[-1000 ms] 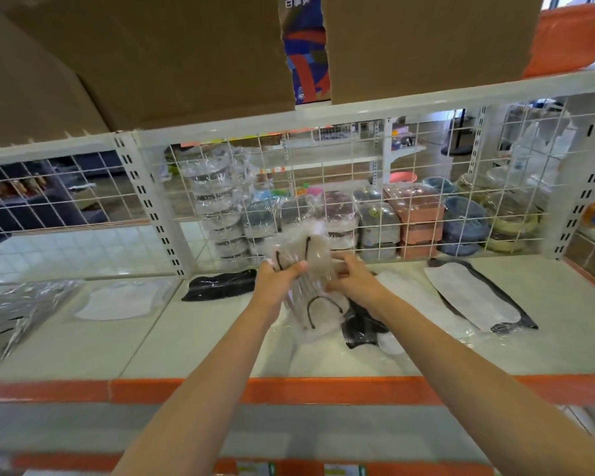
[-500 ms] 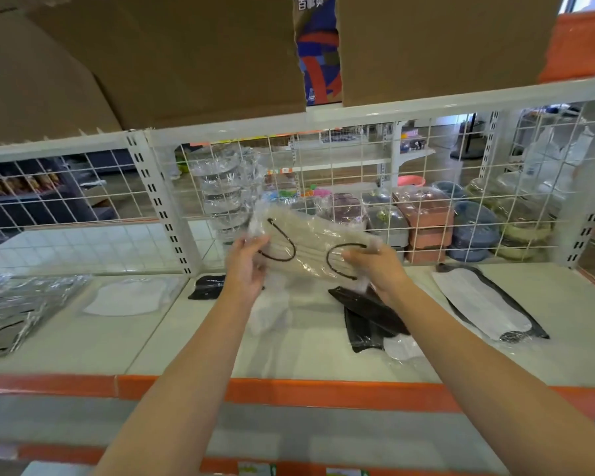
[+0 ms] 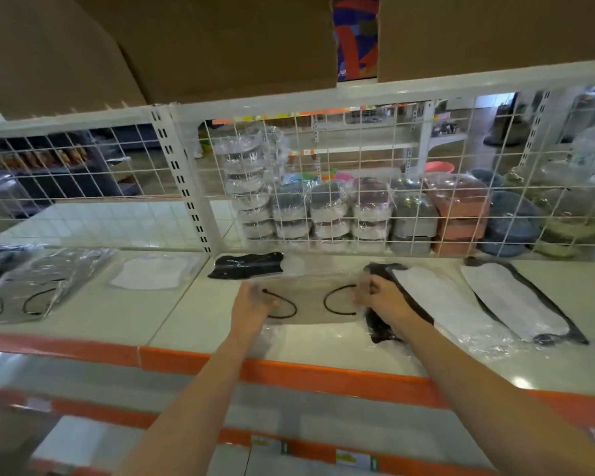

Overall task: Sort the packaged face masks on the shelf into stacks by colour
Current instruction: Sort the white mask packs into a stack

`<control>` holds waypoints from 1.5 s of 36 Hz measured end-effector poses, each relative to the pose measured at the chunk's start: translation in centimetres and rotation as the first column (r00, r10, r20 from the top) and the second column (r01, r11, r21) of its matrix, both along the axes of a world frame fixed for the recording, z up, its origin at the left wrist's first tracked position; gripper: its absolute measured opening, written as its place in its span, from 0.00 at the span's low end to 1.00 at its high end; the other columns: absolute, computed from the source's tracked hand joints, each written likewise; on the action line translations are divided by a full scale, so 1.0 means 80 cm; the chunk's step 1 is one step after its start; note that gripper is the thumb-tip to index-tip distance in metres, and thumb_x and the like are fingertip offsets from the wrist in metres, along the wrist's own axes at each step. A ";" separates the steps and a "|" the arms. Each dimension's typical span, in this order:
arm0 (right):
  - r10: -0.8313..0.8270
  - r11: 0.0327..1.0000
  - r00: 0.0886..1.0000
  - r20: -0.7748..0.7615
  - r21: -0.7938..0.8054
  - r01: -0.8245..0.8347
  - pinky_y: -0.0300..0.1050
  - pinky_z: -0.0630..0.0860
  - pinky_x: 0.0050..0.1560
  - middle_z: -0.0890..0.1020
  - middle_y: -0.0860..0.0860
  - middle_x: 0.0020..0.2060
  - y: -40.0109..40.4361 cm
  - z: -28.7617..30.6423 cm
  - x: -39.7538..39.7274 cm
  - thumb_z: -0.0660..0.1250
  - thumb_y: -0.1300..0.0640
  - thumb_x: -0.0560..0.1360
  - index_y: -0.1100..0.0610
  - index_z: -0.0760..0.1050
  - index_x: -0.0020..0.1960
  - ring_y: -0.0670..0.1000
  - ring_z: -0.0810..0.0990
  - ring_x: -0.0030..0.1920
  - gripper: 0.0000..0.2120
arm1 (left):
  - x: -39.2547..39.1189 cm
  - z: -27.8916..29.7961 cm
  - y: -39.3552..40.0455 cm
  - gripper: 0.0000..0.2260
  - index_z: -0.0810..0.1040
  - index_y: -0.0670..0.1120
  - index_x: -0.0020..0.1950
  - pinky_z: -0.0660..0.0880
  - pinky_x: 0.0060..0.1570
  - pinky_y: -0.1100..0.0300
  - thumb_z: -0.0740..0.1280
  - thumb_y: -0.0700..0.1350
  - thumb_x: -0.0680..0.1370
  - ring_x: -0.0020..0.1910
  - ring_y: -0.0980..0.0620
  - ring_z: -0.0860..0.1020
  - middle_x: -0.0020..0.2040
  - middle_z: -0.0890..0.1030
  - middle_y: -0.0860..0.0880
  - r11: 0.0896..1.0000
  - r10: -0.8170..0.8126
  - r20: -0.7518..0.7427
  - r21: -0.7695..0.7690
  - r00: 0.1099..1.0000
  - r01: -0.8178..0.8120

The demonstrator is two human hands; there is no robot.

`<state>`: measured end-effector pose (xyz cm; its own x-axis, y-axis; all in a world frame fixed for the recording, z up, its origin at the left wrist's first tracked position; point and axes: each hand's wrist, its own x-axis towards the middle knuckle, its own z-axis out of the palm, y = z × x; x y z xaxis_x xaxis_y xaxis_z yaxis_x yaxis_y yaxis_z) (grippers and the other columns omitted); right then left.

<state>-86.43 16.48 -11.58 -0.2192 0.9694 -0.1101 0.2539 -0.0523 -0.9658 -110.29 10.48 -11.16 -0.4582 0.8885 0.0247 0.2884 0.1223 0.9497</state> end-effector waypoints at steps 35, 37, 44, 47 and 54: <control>0.420 0.899 0.871 0.254 0.014 -0.437 0.37 0.74 0.31 0.74 0.52 0.32 0.016 0.105 -0.396 0.70 0.63 0.73 0.56 0.66 0.34 0.48 0.76 0.32 0.15 | -0.382 0.105 -0.064 0.28 0.62 0.41 0.73 0.67 0.63 0.54 0.67 0.45 0.76 0.67 0.43 0.70 0.69 0.71 0.42 0.787 -0.211 -0.665 -0.550 0.717 -0.278; 0.432 0.895 0.872 0.229 0.013 -0.447 0.39 0.74 0.32 0.74 0.52 0.31 0.013 0.098 -0.442 0.71 0.64 0.72 0.56 0.66 0.33 0.49 0.76 0.32 0.16 | -0.431 0.104 -0.081 0.25 0.66 0.41 0.71 0.71 0.59 0.55 0.66 0.44 0.75 0.64 0.44 0.72 0.66 0.73 0.42 0.732 -0.227 -0.654 -0.603 0.721 -0.317; 0.441 0.888 0.878 0.186 0.053 -0.457 0.45 0.72 0.33 0.66 0.53 0.27 -0.001 0.086 -0.598 0.69 0.69 0.70 0.54 0.59 0.30 0.52 0.71 0.30 0.21 | -0.557 0.104 -0.114 0.21 0.70 0.43 0.69 0.69 0.63 0.55 0.62 0.52 0.79 0.66 0.45 0.71 0.67 0.73 0.46 0.713 -0.262 -0.694 -0.607 0.671 -0.349; 0.452 0.881 0.868 0.204 0.050 -0.471 0.42 0.69 0.27 0.66 0.55 0.30 -0.008 0.074 -0.659 0.68 0.69 0.70 0.58 0.64 0.35 0.50 0.69 0.27 0.14 | -0.600 0.099 -0.122 0.17 0.74 0.41 0.62 0.73 0.58 0.54 0.62 0.49 0.77 0.59 0.45 0.75 0.61 0.76 0.44 0.688 -0.257 -0.720 -0.604 0.644 -0.402; 0.478 0.862 0.842 0.249 0.048 -0.504 0.36 0.65 0.22 0.65 0.54 0.29 -0.026 0.040 -0.779 0.69 0.67 0.70 0.56 0.61 0.32 0.50 0.67 0.26 0.18 | -0.653 0.087 -0.134 0.11 0.78 0.39 0.48 0.74 0.46 0.55 0.62 0.46 0.76 0.46 0.46 0.76 0.48 0.80 0.44 0.678 -0.257 -0.736 -0.600 0.627 -0.426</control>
